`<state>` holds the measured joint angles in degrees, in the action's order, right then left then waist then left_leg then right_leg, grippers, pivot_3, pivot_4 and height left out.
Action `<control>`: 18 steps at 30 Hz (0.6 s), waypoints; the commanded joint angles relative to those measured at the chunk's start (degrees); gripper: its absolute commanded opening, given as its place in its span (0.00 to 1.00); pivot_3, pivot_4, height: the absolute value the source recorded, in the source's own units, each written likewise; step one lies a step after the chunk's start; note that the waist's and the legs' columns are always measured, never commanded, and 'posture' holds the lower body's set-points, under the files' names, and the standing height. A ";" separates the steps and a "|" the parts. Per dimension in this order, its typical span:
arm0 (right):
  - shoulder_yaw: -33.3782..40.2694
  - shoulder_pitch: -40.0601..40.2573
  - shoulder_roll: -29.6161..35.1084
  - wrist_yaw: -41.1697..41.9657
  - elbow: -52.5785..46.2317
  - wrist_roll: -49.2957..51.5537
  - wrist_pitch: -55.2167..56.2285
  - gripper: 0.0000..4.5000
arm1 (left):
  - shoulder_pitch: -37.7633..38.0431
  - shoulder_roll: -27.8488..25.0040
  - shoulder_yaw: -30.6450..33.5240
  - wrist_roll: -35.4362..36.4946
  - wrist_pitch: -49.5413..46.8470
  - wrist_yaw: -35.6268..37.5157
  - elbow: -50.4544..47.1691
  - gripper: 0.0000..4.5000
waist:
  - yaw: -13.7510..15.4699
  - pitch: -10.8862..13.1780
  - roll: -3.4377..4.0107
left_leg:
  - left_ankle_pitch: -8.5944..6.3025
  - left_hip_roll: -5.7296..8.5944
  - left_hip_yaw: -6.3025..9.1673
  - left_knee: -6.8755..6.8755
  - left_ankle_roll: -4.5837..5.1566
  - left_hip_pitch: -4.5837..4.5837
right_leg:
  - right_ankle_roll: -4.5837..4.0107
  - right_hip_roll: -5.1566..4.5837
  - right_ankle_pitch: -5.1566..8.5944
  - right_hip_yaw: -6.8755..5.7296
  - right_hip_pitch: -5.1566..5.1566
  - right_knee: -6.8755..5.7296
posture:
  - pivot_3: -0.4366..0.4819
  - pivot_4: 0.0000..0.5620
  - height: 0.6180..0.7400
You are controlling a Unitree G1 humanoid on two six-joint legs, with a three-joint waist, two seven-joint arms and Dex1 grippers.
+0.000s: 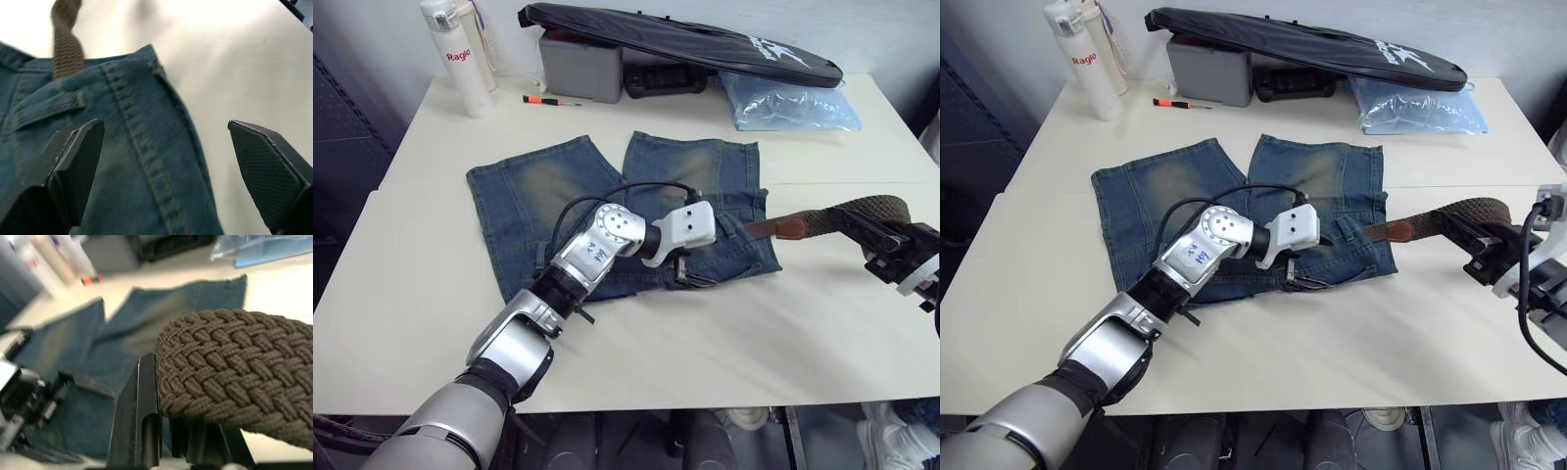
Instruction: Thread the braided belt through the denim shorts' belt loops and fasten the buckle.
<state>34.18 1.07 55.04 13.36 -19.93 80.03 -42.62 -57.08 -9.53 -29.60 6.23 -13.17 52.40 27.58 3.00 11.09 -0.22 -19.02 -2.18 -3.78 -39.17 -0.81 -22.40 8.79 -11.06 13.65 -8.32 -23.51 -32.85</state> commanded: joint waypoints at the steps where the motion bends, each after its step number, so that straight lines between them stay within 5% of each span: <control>1: 3.86 0.36 4.45 4.14 1.86 -3.51 -2.90 0.00 | -0.78 4.02 -1.38 -4.29 5.24 -0.91 5.08 0.99 | -0.14 0.01 -0.01 | 0.00 0.00 -0.01 -0.01 0.00 0.01 | -0.01 0.00 -0.02 0.02 0.00 0.00 | 0.48 0.27 1.00; 3: 3.18 0.03 3.81 4.16 1.61 -4.28 -2.80 0.00 | -0.19 4.50 -3.62 -7.24 6.30 -2.09 7.83 0.99 | -0.07 0.00 0.00 | 0.01 0.00 -0.02 -0.02 0.01 0.01 | 0.00 0.00 -0.03 0.04 0.00 0.00 | 0.48 0.27 1.00; 6: 2.39 -0.28 2.40 4.07 0.82 -4.71 -2.90 0.00 | -0.11 5.14 -4.77 -11.02 8.32 -4.36 11.58 0.82 | 0.02 0.01 -0.01 | 0.01 0.00 -0.04 -0.03 0.02 0.01 | 0.01 0.00 -0.04 0.04 0.00 0.01 | 0.48 0.27 1.00; 14: 2.68 -0.25 0.12 3.70 -0.56 -3.76 -6.41 0.00 | 3.73 0.25 -4.58 -11.47 20.92 7.58 6.01 0.04 | -0.09 -0.01 0.01 | 0.02 -0.01 -0.04 -0.05 0.03 0.01 | 0.00 0.00 -0.11 0.05 -0.01 0.04 | 0.48 0.27 1.00; 18: 2.68 0.20 -2.69 1.00 -2.84 0.02 -7.93 0.00 | 9.34 -6.01 -4.21 -6.44 21.81 19.65 -4.32 0.00 | -0.46 -0.03 0.04 | 0.02 -0.05 -0.07 -0.02 0.02 0.03 | -0.03 0.02 -0.09 0.05 -0.02 0.03 | 0.48 0.27 1.00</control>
<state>35.24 1.27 53.09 15.50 -20.23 77.19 -50.31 -49.91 -14.04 -32.81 -2.54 8.32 65.68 27.76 2.54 11.06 -0.18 -19.00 -2.24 -3.84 -39.19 -0.80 -22.37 8.76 -11.03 13.56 -8.28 -23.53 -32.84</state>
